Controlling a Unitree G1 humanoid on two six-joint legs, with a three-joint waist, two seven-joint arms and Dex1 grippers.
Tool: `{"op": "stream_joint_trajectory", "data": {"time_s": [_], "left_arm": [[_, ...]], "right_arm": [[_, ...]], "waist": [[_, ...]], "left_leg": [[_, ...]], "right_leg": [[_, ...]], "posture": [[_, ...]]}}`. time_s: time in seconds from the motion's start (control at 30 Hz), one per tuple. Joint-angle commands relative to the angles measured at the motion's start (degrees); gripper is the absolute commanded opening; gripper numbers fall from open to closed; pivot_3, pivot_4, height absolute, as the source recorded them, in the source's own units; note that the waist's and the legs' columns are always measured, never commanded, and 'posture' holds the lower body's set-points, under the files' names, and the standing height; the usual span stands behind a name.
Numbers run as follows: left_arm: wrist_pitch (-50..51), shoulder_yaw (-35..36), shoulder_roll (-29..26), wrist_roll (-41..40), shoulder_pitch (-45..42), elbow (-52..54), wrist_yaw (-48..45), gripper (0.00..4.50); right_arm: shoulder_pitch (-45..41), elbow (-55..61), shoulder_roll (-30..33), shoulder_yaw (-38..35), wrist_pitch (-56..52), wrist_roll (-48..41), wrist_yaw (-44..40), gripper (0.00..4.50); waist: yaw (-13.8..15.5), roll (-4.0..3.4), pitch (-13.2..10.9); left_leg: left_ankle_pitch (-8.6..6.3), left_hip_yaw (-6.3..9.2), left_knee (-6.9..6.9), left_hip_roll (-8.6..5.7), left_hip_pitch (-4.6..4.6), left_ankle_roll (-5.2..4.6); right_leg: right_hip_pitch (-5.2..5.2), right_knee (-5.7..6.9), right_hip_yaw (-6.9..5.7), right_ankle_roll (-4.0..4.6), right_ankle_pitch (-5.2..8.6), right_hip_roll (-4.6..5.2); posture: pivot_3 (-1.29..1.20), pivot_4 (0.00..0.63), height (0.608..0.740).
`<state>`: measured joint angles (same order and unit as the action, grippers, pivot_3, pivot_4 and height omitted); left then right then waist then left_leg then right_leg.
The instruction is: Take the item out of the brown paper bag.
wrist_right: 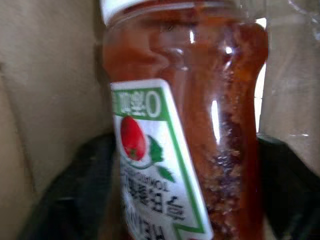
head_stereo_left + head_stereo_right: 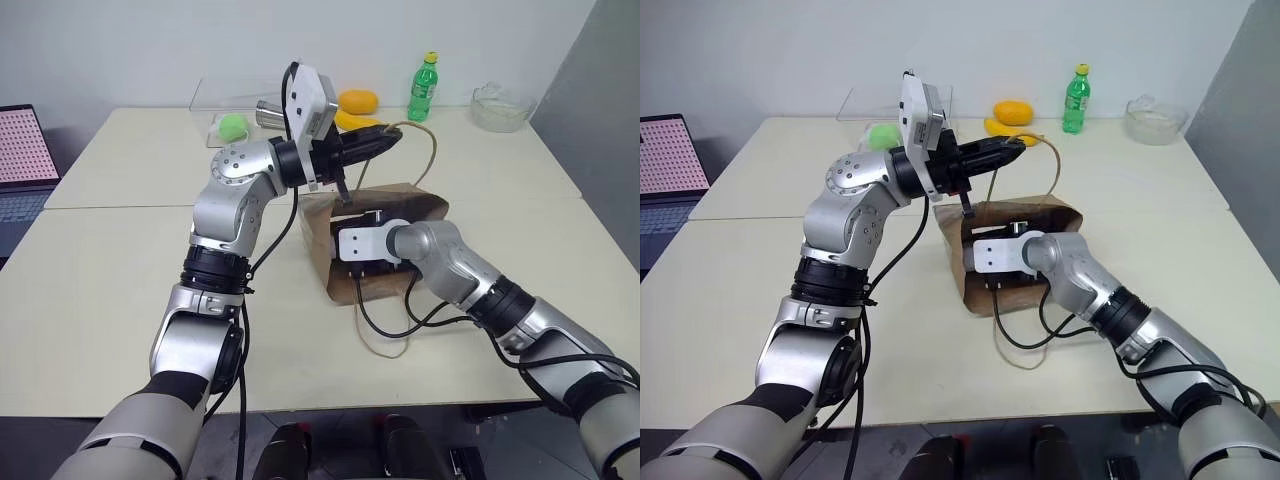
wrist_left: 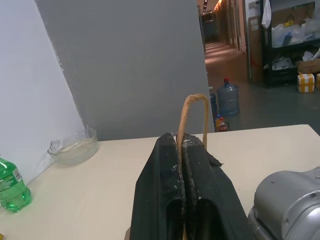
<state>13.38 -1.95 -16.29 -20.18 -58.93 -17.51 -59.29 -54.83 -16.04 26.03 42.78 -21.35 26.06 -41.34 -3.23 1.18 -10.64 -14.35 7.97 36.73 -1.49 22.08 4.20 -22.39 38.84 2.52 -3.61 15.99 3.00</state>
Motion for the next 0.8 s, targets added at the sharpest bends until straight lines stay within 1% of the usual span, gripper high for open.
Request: {"op": "stream_joint_trajectory", "data": {"time_s": [0.03, 0.1, 0.17, 0.27, 0.33, 0.43, 0.53, 0.67, 0.8], "left_arm": [[-1.44, 0.69, -0.27, -0.20, -0.92, 1.36, 0.61, 0.00], [-1.83, 0.72, -0.43, 0.22, -0.98, 0.81, 0.91, 0.00], [-2.19, 0.78, -0.53, 0.59, -1.14, 0.35, 1.31, 0.00], [-2.69, 0.85, -0.66, 1.01, -1.52, -0.48, 1.96, 0.00], [-3.15, 0.83, -0.63, 1.42, -1.99, -1.32, 2.36, 0.00], [-3.93, 0.81, -0.62, 1.99, -2.66, -2.73, 2.82, 0.00], [-4.82, 0.66, -0.56, 2.55, -3.21, -4.05, 3.27, 0.00], [-5.81, 0.75, -0.49, 3.10, -3.70, -5.23, 3.51, 0.00], [-6.69, 0.73, -0.53, 3.60, -3.79, -5.90, 3.93, 0.00]], "right_arm": [[0.12, 0.93, 0.37, -2.82, 2.89, 0.81, -1.13, 2.87], [0.73, 4.50, 0.98, -4.63, 4.07, 0.40, -1.74, 2.82], [1.74, 9.63, 2.04, -6.80, 4.14, -0.53, -3.48, 2.67], [4.04, 19.11, 4.93, -10.25, 4.05, -2.99, -8.26, 2.15], [6.18, 25.50, 7.21, -13.17, 3.23, -6.33, -12.23, 1.98], [7.64, 30.06, 9.52, -16.80, 2.49, -9.31, -15.08, 1.96], [7.61, 32.60, 10.88, -19.94, 1.85, -12.29, -17.04, 1.96], [8.55, 36.98, 14.63, -24.61, -0.05, -16.76, -20.92, 1.96], [9.88, 42.04, 17.33, -29.01, -4.58, -23.22, -24.15, 1.96]], "waist": [[-0.01, 0.00, 0.00], [-0.02, 0.00, 0.00], [-0.03, 0.00, 0.00], [-0.03, -0.02, -0.01], [-0.01, -0.02, -0.01], [0.00, -0.02, -0.01], [0.02, -0.02, -0.01], [0.04, -0.01, -0.01], [0.15, -0.01, -0.02]], "left_leg": [[0.00, 0.00, 0.01, -0.01, 0.01, 0.00], [0.00, -0.01, 0.02, -0.02, 0.01, 0.00], [0.00, 0.01, 0.01, -0.01, 0.01, 0.00], [0.00, 0.01, 0.00, -0.02, 0.11, 0.00], [0.00, 0.03, 0.06, -0.03, 0.40, 0.01], [0.12, 0.04, 0.21, -0.05, 0.86, 0.22], [0.12, 0.01, 0.20, -0.05, 0.86, 0.22], [0.12, 0.01, 0.17, -0.06, 0.86, 0.21], [0.11, -0.01, 0.18, -0.06, 0.87, 0.21]], "right_leg": [[0.00, 0.00, 0.01, 0.00, 0.00, 0.01], [0.00, 0.00, 0.01, 0.00, 0.00, 0.01], [-0.02, 0.01, 0.00, 0.00, 0.00, 0.01], [-0.11, 0.00, 0.00, -0.01, 0.00, 0.01], [-0.34, 0.02, -0.01, -0.01, 0.00, 0.02], [-0.82, 0.13, -0.01, 0.00, -0.01, 0.04], [-0.83, 0.14, -0.01, 0.00, -0.01, 0.03], [-0.83, 0.12, 0.00, 0.00, -0.01, 0.04], [-0.83, 0.11, 0.00, 0.00, -0.01, 0.04]], "posture": [[0.00, 0.150, 0.740], [0.00, 0.150, 0.740], [0.00, 0.150, 0.740], [0.00, 0.150, 0.740], [0.00, 0.150, 0.740], [0.00, 0.150, 0.740], [0.00, 0.150, 0.740], [0.00, 0.150, 0.740], [0.00, 0.150, 0.740]]}}
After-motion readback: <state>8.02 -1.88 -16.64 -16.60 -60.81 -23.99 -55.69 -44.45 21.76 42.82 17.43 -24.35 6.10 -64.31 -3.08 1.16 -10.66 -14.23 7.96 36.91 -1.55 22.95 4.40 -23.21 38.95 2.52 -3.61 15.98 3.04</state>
